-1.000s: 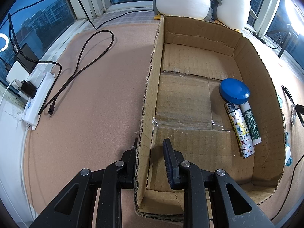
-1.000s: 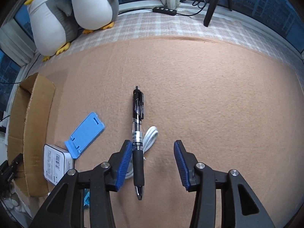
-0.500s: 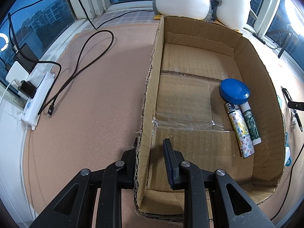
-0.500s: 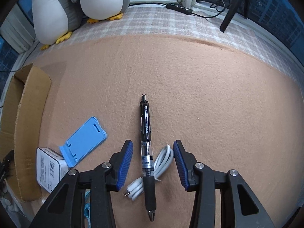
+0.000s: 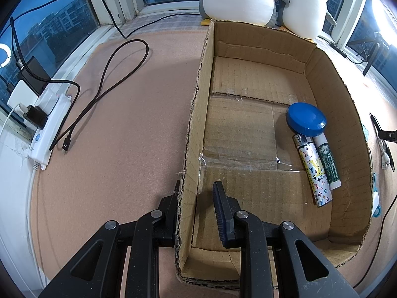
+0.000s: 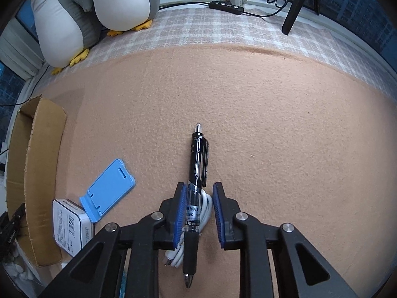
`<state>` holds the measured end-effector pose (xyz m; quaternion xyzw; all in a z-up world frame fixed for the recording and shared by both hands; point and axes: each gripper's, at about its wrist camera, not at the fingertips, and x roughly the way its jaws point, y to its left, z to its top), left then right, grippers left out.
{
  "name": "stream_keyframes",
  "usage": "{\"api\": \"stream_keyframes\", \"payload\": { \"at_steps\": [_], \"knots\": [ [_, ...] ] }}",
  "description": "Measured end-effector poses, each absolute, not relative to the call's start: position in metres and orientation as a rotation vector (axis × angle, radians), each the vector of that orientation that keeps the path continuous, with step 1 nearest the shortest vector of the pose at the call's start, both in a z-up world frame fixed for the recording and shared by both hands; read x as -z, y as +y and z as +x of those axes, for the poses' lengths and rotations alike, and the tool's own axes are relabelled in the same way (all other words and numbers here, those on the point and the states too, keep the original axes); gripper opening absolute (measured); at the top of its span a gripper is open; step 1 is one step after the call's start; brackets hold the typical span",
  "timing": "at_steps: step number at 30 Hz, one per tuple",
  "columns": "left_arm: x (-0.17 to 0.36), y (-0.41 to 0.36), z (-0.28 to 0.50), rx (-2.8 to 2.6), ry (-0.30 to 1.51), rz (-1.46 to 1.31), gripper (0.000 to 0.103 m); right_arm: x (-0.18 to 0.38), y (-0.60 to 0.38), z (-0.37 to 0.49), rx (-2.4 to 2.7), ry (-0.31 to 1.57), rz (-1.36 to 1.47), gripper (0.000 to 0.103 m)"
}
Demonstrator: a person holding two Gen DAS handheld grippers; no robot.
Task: Organize rigid objects
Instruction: 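Lift the black pen with the right gripper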
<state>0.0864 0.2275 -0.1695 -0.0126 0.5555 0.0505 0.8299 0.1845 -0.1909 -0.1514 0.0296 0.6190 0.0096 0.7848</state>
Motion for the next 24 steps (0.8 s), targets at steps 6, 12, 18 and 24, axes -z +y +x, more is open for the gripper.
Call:
{"api": "stream_keyframes", "payload": {
  "at_steps": [6,12,18,24],
  "knots": [
    [0.17,0.227,0.086,-0.107,1.178,-0.027,0.024,0.152,-0.193,0.187,-0.018,1.33,0.057,0.027],
    [0.17,0.227,0.086,-0.107,1.178,-0.028,0.024,0.16,-0.185,0.196,-0.018,1.344,0.002,0.021],
    [0.17,0.227,0.087,-0.107,1.178,-0.029,0.024,0.154,-0.185,0.201,-0.027,1.323,0.051,0.014],
    [0.17,0.226,0.087,-0.107,1.178,-0.028,0.024,0.134,-0.19,0.194,-0.059,1.284,0.114,0.013]
  ]
}}
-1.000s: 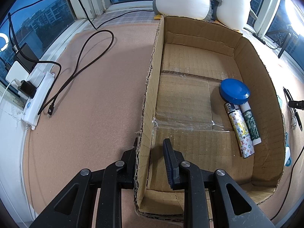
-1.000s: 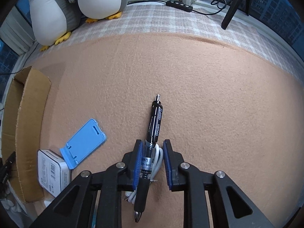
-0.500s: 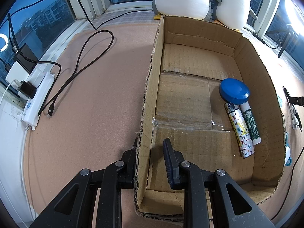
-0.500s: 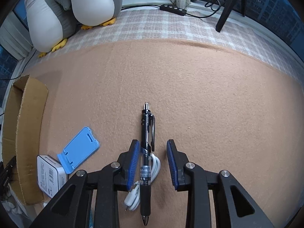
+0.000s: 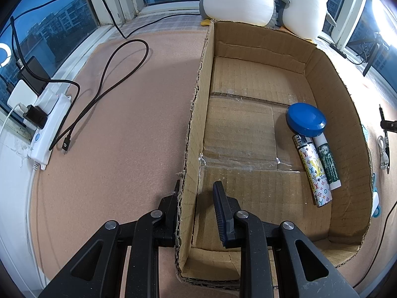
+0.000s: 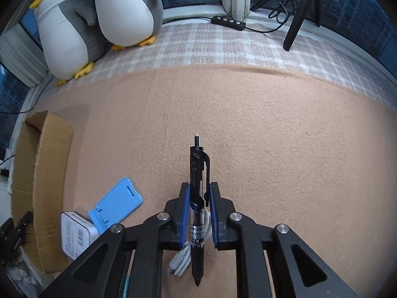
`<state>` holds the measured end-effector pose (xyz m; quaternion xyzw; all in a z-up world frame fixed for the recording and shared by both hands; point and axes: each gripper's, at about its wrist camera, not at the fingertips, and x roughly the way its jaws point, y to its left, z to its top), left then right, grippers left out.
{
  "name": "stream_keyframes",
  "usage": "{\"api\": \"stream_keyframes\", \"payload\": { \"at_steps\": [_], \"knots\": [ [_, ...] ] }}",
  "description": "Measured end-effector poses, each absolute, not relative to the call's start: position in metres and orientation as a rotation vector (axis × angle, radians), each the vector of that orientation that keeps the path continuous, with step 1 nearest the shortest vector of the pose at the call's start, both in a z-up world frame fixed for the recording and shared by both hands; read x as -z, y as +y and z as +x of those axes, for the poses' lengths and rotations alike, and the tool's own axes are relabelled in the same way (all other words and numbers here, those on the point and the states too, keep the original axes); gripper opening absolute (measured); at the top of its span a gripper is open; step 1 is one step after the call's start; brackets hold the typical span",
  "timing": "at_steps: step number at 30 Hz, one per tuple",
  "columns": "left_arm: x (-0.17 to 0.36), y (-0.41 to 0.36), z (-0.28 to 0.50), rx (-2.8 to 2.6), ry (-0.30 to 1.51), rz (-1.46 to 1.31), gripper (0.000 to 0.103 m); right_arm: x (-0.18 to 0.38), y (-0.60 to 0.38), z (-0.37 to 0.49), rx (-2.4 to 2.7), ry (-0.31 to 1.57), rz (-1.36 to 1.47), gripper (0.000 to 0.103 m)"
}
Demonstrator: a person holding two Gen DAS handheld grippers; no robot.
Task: Organize rigid objects
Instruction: 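Lift the black pen with the right gripper, then carry the pen over the box and release it with the right gripper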
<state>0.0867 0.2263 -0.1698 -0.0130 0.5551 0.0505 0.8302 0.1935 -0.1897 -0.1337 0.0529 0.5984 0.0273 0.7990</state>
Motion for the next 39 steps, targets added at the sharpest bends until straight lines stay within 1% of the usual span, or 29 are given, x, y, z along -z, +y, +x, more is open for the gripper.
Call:
{"api": "stream_keyframes", "payload": {
  "at_steps": [8,19,29,39],
  "knots": [
    [0.17,0.226,0.087,-0.107,1.178,-0.028,0.024,0.107,-0.186,0.176,-0.13,1.235,0.193,0.013],
    [0.17,0.226,0.087,-0.108,1.177,-0.029,0.024,0.056,-0.144,0.165,-0.289,1.163,0.255,0.013],
    [0.17,0.226,0.087,-0.107,1.177,-0.031,0.024,0.052,-0.058,0.163,-0.455,1.195,0.24,0.013],
    [0.169,0.227,0.088,-0.106,1.176,-0.036,0.024,0.072,0.025,0.161,-0.564,1.258,0.203,0.013]
  ]
}}
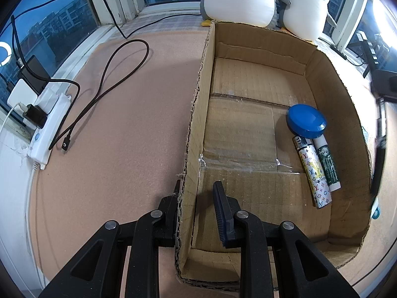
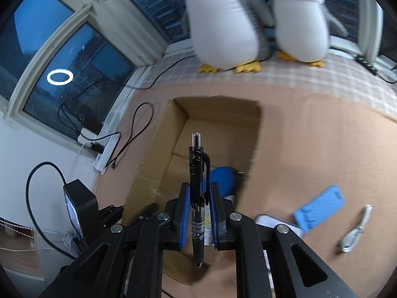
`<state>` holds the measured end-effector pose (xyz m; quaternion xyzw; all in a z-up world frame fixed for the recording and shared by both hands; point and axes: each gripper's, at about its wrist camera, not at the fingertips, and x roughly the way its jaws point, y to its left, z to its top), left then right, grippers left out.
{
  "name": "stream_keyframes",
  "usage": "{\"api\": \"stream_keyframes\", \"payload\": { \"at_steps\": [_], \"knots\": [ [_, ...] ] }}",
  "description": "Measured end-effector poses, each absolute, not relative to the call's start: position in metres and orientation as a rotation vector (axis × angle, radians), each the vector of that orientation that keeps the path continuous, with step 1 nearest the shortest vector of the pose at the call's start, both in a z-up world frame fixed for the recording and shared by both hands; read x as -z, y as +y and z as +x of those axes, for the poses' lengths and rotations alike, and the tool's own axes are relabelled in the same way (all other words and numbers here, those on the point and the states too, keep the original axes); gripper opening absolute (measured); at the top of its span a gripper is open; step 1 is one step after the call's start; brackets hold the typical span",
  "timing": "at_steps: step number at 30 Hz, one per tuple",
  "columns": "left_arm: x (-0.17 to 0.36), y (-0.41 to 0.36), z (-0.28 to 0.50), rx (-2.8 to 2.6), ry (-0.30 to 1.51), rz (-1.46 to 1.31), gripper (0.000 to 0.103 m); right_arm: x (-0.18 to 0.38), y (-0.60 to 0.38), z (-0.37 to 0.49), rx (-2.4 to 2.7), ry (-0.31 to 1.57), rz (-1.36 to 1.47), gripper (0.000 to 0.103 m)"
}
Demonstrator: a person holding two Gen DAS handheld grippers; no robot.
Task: Organize rigid objects
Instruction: 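Carry the pen over the box and release it with the right gripper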
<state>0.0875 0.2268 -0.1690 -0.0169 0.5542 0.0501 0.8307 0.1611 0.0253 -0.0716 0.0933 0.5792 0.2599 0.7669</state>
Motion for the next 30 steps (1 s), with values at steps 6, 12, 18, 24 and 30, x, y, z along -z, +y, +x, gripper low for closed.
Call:
{"api": "stream_keyframes", "payload": {
  "at_steps": [6,12,18,24,30],
  "knots": [
    [0.169,0.227,0.088,-0.106,1.176,-0.035,0.024,0.089,0.056,0.158,-0.592,1.299,0.191,0.013],
    [0.169,0.227,0.087,-0.106,1.176,-0.032,0.024,0.097,0.072,0.152,-0.618,1.314,0.127,0.014],
    [0.17,0.227,0.087,-0.105,1.176,-0.027,0.024,0.086,0.078,0.142,-0.582,1.241,0.008,0.046],
    [0.17,0.227,0.087,-0.107,1.174,-0.027,0.024,0.08,0.055,0.14,-0.524,1.217,-0.004,0.046],
    [0.17,0.227,0.087,-0.106,1.174,-0.026,0.024,0.079,0.006,0.135,-0.414,1.207,-0.017,0.046]
  ]
}}
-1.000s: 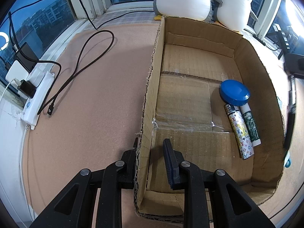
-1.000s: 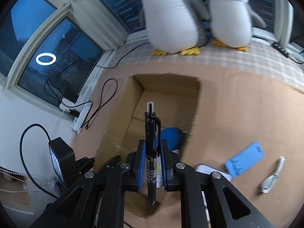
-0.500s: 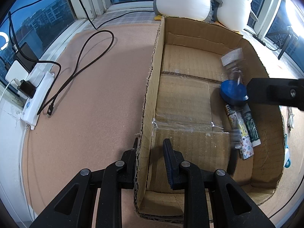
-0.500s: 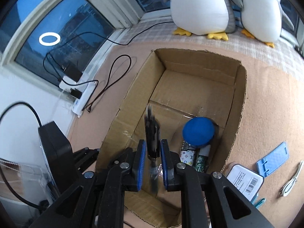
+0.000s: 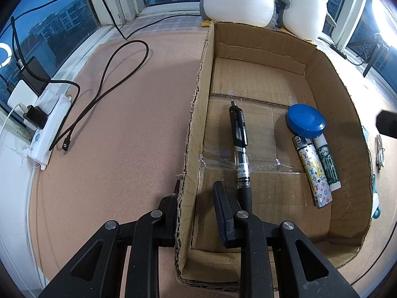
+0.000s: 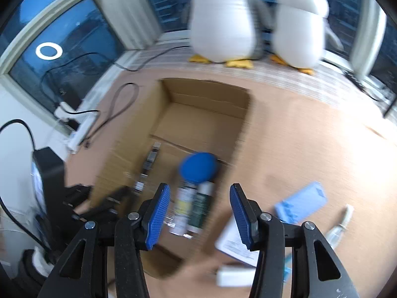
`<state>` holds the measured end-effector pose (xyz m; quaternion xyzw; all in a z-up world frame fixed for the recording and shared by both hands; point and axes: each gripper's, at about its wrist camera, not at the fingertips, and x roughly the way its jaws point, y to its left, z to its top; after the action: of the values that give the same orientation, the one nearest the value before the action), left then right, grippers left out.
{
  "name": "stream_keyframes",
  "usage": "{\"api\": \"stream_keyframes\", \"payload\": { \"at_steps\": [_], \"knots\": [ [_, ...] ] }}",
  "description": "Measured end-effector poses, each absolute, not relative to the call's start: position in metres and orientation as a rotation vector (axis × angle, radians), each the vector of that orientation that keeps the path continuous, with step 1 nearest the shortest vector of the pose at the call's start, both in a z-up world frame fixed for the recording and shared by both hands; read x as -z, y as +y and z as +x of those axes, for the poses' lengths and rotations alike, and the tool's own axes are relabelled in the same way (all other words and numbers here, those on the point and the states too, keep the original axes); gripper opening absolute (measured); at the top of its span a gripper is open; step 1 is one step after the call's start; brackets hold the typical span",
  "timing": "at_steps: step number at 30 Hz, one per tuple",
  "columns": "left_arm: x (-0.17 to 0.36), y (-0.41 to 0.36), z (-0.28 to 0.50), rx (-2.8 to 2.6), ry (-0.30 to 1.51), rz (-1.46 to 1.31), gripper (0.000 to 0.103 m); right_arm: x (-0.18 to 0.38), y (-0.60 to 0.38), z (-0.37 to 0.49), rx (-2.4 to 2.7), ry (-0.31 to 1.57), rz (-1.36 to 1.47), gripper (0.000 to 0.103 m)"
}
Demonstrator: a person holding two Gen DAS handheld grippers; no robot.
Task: Organize rigid objects
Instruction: 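Carry the pen over the box and release it with the right gripper, then move the right gripper to the white cable and grasp it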
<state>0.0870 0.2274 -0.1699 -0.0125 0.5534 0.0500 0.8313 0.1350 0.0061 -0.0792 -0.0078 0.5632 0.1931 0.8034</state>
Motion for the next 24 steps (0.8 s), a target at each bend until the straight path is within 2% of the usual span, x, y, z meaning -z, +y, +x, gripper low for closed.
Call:
{"api": "stream_keyframes", "payload": {
  "at_steps": [14,24],
  "knots": [
    [0.17,0.227,0.087,-0.107,1.17,-0.016,0.024,0.107,-0.151,0.152,-0.048,1.265,0.147,0.046],
    [0.169,0.226,0.086,-0.106,1.166,-0.016,0.024,0.136,-0.173,0.159,-0.003,1.353,0.215,0.046]
  ]
}}
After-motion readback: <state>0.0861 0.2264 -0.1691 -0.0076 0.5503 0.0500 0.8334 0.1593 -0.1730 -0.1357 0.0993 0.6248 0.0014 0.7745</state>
